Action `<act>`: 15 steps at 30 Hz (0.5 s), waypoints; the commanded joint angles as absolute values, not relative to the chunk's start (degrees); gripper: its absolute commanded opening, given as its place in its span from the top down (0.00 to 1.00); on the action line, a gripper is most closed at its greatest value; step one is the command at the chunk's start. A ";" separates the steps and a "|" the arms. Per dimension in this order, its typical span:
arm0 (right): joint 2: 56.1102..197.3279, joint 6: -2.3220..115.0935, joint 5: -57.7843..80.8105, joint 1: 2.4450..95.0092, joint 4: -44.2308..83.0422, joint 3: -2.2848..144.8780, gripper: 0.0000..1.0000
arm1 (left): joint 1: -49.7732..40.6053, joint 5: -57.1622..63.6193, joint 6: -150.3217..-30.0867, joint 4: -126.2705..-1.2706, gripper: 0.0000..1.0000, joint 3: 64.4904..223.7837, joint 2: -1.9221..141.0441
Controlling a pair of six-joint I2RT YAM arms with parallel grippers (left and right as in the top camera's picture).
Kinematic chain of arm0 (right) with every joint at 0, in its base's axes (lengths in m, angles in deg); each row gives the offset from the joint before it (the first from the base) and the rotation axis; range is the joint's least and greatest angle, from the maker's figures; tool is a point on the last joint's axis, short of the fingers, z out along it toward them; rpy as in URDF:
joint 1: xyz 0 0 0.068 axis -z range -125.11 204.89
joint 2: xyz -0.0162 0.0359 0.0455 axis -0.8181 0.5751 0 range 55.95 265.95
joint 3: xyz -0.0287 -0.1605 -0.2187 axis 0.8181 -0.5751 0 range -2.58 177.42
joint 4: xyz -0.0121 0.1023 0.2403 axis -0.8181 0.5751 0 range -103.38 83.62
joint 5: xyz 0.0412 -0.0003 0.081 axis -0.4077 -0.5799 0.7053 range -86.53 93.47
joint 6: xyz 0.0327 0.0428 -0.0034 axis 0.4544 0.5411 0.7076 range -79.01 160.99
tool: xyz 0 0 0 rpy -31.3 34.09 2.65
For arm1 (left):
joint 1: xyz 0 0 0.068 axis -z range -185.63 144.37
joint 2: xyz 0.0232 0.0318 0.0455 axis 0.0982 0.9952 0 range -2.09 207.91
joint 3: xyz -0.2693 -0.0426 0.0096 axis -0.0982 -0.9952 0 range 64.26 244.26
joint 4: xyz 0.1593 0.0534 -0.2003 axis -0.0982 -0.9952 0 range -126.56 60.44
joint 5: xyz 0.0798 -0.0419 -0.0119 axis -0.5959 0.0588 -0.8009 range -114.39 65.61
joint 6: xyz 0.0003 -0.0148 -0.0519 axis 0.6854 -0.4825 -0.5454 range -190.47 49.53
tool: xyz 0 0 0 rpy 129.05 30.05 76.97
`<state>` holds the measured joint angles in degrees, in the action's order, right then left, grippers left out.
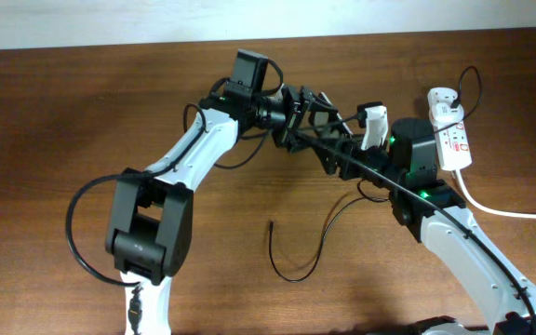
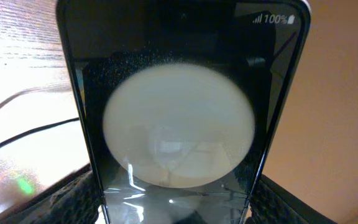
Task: Plug charger to phone and switch on socket
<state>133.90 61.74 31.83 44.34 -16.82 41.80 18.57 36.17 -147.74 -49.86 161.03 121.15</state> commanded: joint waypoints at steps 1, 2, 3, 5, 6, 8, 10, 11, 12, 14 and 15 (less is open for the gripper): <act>134.12 61.70 30.74 44.02 -17.72 42.89 0.41 | 19.36 36.91 -148.31 -49.53 1.00 162.30 121.02; 134.12 61.70 29.99 44.02 -17.72 42.89 0.45 | 19.47 36.78 -148.77 -49.53 1.00 162.30 121.02; 134.12 61.74 29.27 44.02 -17.76 42.89 0.46 | 19.60 36.78 -149.34 -49.53 1.00 162.30 121.02; 134.12 62.96 28.29 44.02 -17.76 42.89 0.46 | 20.15 36.06 -151.13 -49.53 1.00 162.30 121.02; 134.12 62.96 28.27 44.02 -17.76 42.89 0.46 | 20.50 35.95 -152.33 -49.51 1.00 162.30 121.02; 134.12 62.96 28.24 44.02 -17.78 42.92 0.53 | 21.02 35.95 -153.84 -49.49 1.00 162.30 121.02; 134.12 62.94 28.24 44.02 -18.00 42.89 0.60 | 21.37 35.97 -154.89 -49.51 1.00 162.30 121.02; 134.12 62.96 28.24 44.02 -17.98 42.89 0.65 | 21.37 35.99 -154.89 -49.51 1.00 162.30 121.02; 134.12 62.96 28.24 44.02 -17.98 42.92 0.71 | 21.37 35.99 -154.89 -49.51 1.00 162.30 121.02; 134.12 62.96 28.24 44.02 -17.98 42.89 0.80 | 21.37 35.99 -154.87 -49.51 1.00 162.30 121.02; 134.12 62.96 28.24 44.02 -17.98 42.89 0.83 | 21.37 35.97 -154.87 -49.51 1.00 162.30 121.02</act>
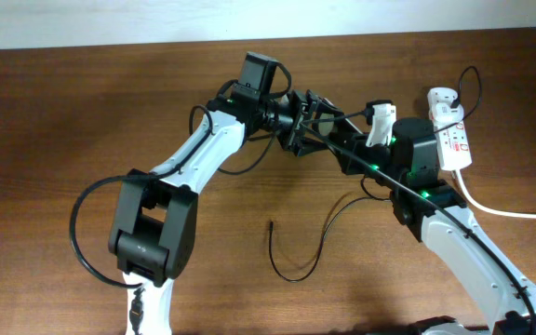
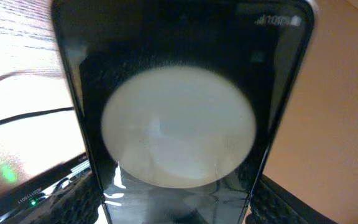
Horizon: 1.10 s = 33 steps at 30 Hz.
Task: Plug charger to phone and switch on socket
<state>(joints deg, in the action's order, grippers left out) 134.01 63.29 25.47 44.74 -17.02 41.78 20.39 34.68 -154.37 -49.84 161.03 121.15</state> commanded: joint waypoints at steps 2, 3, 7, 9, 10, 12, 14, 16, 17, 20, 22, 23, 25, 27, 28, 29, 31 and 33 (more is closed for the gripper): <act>134.12 62.96 28.24 44.02 -17.98 42.89 0.87 | 21.37 35.97 -154.87 -49.51 1.00 162.30 121.02; 134.12 62.96 28.24 44.02 -17.98 42.89 0.91 | 21.37 35.97 -154.87 -49.51 1.00 162.30 121.02; 134.12 62.99 28.24 44.02 -17.98 42.92 0.96 | 21.09 35.95 -154.82 -49.53 0.21 162.30 121.02; 134.12 62.96 28.18 44.04 -17.98 42.89 0.96 | 20.54 35.99 -154.82 -49.53 0.01 162.30 121.02; 134.12 62.99 27.24 44.04 -17.98 42.89 0.96 | 19.86 36.32 -154.39 -49.53 0.01 162.30 121.02; 134.12 62.96 25.56 44.08 -18.16 42.92 0.96 | 18.09 38.68 -153.69 -49.53 0.01 162.30 121.00; 134.12 62.96 22.39 44.08 -18.18 42.92 0.96 | 16.15 41.19 -151.52 -49.55 0.01 162.30 121.00; 134.12 62.94 19.09 44.15 -18.18 42.92 0.96 | 13.98 42.90 -149.05 -49.55 0.01 162.30 121.00; 134.12 62.99 17.23 44.15 -18.18 42.92 0.96 | 12.02 43.66 -146.65 -49.55 0.01 162.30 121.00; 134.12 71.29 15.00 45.70 -18.20 42.92 0.96 | 8.08 48.14 -141.14 -49.55 0.01 162.30 121.00; 134.10 91.14 15.52 48.30 -18.35 42.92 0.96 | 5.26 51.47 -135.87 -49.53 0.01 162.30 121.00; 134.10 98.79 16.57 48.56 -18.88 42.92 0.96 | 4.52 51.75 -133.78 -49.55 0.01 162.30 121.00; 134.10 112.75 20.55 48.54 -22.16 42.92 0.96 | 3.67 50.33 -130.34 -49.36 0.01 162.30 121.00; 134.10 128.67 23.92 48.54 -25.48 42.92 0.96 | 3.73 48.21 -130.39 -46.78 0.01 162.30 121.00; 134.10 132.25 27.17 48.54 -28.41 42.92 0.96 | 3.84 47.75 -130.98 -44.77 0.01 162.30 121.00; 134.10 132.71 29.03 48.50 -30.88 42.92 0.96 | 3.97 47.20 -132.84 -42.95 0.01 162.30 121.00; 134.10 134.74 31.22 48.50 -35.68 42.92 0.96 | 5.09 45.65 -137.10 -37.95 0.01 162.30 121.00; 134.12 133.48 31.35 48.50 -36.60 42.92 0.96 | 7.01 42.94 -140.99 -32.83 0.01 162.30 121.00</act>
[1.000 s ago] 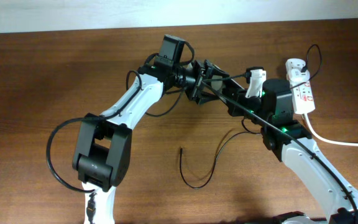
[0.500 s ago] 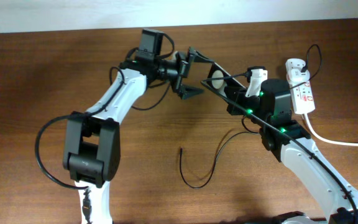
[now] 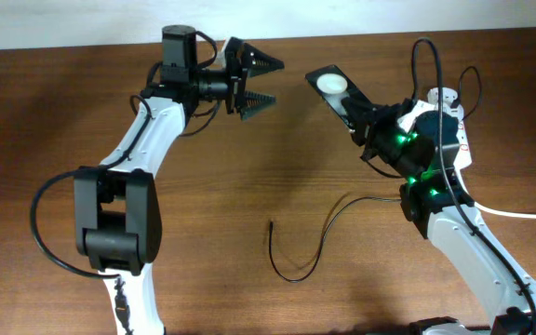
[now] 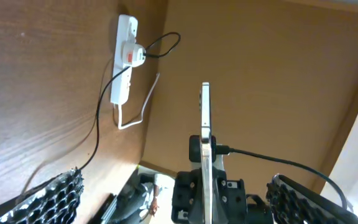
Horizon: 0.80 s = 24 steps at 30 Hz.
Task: Plug charger to phone and switch on socket
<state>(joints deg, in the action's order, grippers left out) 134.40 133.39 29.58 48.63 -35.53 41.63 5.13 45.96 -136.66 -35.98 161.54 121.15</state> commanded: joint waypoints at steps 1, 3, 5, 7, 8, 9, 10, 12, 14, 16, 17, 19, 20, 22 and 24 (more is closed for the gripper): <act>134.12 133.39 31.35 48.50 -36.60 42.92 0.96 | 7.62 42.16 -142.13 -31.15 0.01 162.30 121.00; 134.12 134.13 31.13 48.50 -36.58 42.92 0.96 | 8.76 40.32 -145.49 -27.96 0.01 162.30 121.00; 134.12 135.99 28.07 48.50 -36.80 42.92 0.96 | 9.92 35.10 -151.59 -25.60 0.01 162.30 121.00; 134.12 135.99 26.52 48.50 -37.04 42.92 0.96 | 11.23 31.51 -153.40 -22.03 0.01 162.30 121.00; 134.12 135.99 25.88 48.50 -37.50 42.92 0.96 | 12.02 29.68 -153.62 -20.50 0.01 162.30 121.00; 134.12 135.97 23.55 48.50 -39.03 42.92 0.96 | 13.33 27.38 -153.82 -18.87 0.01 162.30 121.00; 134.12 135.97 21.10 48.48 -39.42 42.92 0.96 | 14.29 26.75 -153.82 -17.95 0.01 162.30 121.00; 134.12 135.99 20.84 48.28 -41.02 42.92 0.96 | 15.62 25.11 -153.80 -17.38 0.01 162.30 121.00; 134.12 135.99 21.43 46.16 -45.59 42.92 0.96 | 15.97 23.77 -153.80 -17.36 0.01 162.30 121.00; 134.12 136.01 21.27 43.93 -47.53 42.92 0.96 | 15.97 23.80 -153.80 -17.36 0.01 162.30 121.00; 134.12 136.01 20.97 43.19 -47.47 42.92 0.96 | 15.97 23.82 -153.80 -17.36 0.00 162.30 121.00; 134.12 136.01 20.94 42.73 -47.27 42.92 0.96 | 15.97 23.82 -153.78 -17.34 0.00 162.30 121.02; 134.12 136.01 20.99 42.73 -47.23 42.92 0.96 | 15.97 23.84 -153.78 -17.12 0.00 162.30 121.00; 134.12 136.03 20.99 42.51 -45.67 42.92 0.96 | 15.97 23.82 -153.75 -13.64 0.03 162.30 121.02; 134.12 136.01 21.01 42.51 -44.86 42.92 0.96 | 15.97 23.77 -153.75 -13.23 0.05 162.30 121.02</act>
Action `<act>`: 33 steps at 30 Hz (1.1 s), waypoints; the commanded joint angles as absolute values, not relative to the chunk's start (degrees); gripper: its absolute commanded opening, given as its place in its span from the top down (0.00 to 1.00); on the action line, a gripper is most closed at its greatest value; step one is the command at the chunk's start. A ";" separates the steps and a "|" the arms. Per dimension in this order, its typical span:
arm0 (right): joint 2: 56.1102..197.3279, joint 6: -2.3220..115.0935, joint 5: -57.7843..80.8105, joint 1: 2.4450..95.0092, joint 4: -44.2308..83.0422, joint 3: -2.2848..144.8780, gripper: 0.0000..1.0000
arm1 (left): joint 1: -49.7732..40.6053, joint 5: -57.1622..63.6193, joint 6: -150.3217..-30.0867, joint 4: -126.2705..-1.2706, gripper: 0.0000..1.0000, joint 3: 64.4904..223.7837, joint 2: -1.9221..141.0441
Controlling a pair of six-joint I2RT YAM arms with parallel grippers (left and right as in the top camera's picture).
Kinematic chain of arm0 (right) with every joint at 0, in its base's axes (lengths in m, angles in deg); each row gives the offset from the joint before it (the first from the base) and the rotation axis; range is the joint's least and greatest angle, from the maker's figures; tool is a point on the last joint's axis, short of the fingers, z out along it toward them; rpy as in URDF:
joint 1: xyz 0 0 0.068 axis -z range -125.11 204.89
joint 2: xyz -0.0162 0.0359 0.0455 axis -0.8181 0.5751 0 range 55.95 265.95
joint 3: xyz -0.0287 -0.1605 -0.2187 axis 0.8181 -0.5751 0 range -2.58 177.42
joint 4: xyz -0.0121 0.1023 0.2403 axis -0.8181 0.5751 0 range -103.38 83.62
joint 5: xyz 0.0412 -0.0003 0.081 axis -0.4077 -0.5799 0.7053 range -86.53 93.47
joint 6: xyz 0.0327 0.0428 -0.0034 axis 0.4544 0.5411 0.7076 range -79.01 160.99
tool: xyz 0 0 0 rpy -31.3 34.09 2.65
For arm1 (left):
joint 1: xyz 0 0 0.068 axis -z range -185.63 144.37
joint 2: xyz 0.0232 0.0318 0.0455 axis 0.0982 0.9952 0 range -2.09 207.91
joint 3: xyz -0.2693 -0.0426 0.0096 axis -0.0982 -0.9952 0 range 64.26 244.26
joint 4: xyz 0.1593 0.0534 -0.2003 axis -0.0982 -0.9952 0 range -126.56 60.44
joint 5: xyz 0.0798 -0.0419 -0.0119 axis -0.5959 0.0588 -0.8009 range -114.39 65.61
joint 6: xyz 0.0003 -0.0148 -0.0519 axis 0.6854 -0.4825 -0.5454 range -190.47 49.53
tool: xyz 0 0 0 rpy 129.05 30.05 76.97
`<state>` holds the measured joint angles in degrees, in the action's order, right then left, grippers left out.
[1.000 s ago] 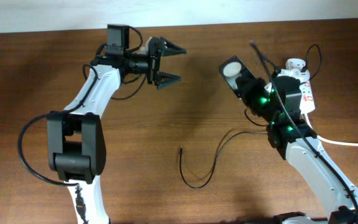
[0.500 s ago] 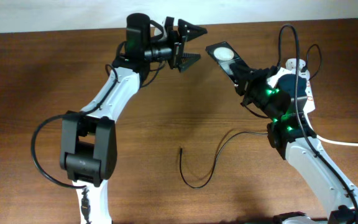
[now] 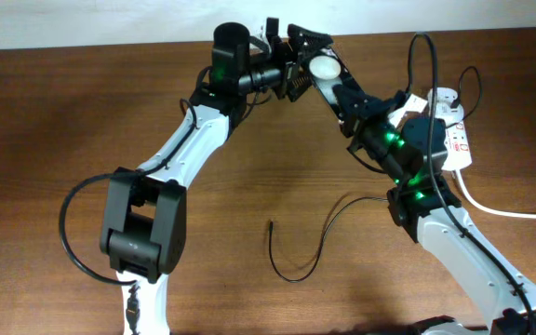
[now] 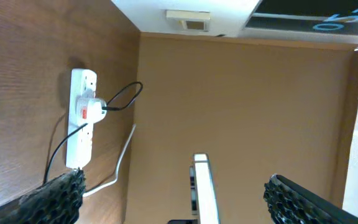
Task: Plug charger to phone and switch on socket
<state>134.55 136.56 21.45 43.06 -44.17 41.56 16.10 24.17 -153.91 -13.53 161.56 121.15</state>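
Note:
The black phone [image 3: 325, 67], with a white round disc on its back, is held up over the far middle of the table by my right gripper [image 3: 350, 99], shut on its lower end. My left gripper [image 3: 305, 61] stands open with the phone's top end between its fingers. In the left wrist view the phone [image 4: 202, 186] shows edge-on between the wide-apart fingers [image 4: 55, 199], touching neither. The white socket strip [image 3: 454, 140] lies at the far right with a white plug in it. The charger cable's loose end [image 3: 270, 224] lies on the table.
The black cable [image 3: 324, 237] loops over the wooden table [image 3: 63, 112] in front of the right arm. A white mains lead [image 3: 510, 212] runs off the right edge. In the left wrist view the socket strip [image 4: 82, 118] shows a red switch.
My left gripper, which stood open and well left of the phone, is now open round the phone's top end. The right gripper has brought the phone a little left and higher.
At first my left gripper held the phone close to its camera, with the right gripper meeting it at mid table. Later the phone was in the right gripper alone and the left gripper stood open far to the left. Now the left gripper is back at the phone.

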 commanded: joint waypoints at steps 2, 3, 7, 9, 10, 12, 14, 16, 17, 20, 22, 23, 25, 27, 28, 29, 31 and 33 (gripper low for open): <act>134.12 136.01 21.01 42.51 -44.51 42.92 0.96 | 15.97 23.80 -153.78 -13.29 0.11 162.30 121.02; 134.12 136.01 21.23 42.51 -43.53 42.92 0.96 | 15.97 23.80 -153.75 -13.29 0.15 162.30 121.02; 134.12 135.99 21.88 42.51 -41.21 42.92 0.96 | 15.97 23.86 -153.75 -13.31 0.38 162.30 121.02; 134.12 136.01 22.28 42.51 -41.21 42.92 0.96 | 15.97 24.28 -153.75 -13.31 0.47 162.30 121.02; 134.12 136.01 22.32 42.51 -41.21 42.89 0.96 | 15.97 24.41 -153.75 -13.31 0.50 162.30 121.02; 134.12 136.01 22.91 42.51 -41.21 42.92 0.96 | 15.97 24.91 -153.67 -13.31 0.56 162.30 121.02; 134.12 136.01 23.70 42.51 -41.21 42.92 0.96 | 15.97 25.78 -153.12 -13.29 0.67 162.30 121.02; 134.12 136.01 24.00 42.51 -41.21 42.92 0.96 | 15.97 26.00 -153.10 -13.29 0.68 162.30 121.02; 134.12 136.01 24.03 42.51 -41.21 42.92 0.96 | 15.97 26.18 -153.10 -13.29 0.69 162.30 121.02; 134.12 136.01 24.03 42.51 -41.21 42.92 0.96 | 15.97 26.20 -153.10 -13.29 0.81 162.30 121.02; 134.12 136.01 24.03 42.51 -41.21 42.92 0.96 | 15.97 26.20 -153.12 -13.31 0.87 162.30 121.02; 134.12 136.01 24.00 42.51 -41.21 42.92 0.96 | 15.97 26.20 -153.10 -13.31 0.95 162.30 121.02; 134.12 136.01 24.00 42.51 -41.21 42.92 0.96 | 15.97 26.20 -153.10 -13.29 1.00 162.30 121.02; 134.12 136.01 24.03 42.51 -41.19 42.92 0.96 | 15.97 26.20 -153.12 -13.29 1.00 162.30 121.02; 134.12 136.01 24.03 42.51 -41.21 42.89 0.96 | 15.97 26.20 -153.12 -13.31 1.00 162.30 121.02; 134.12 136.01 24.03 42.51 -41.21 42.92 0.96 | 15.97 26.20 -153.12 -13.29 1.00 162.30 121.02; 134.12 136.01 24.00 42.51 -41.21 42.92 0.96 | 15.97 26.20 -153.12 -13.29 1.00 162.30 121.02; 134.12 135.99 24.03 42.51 -41.21 42.92 0.73 | 15.97 26.18 -153.12 -13.29 1.00 162.30 121.02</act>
<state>134.64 136.64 22.91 43.06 -40.58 41.56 16.02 25.09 -154.23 -13.77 161.56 121.18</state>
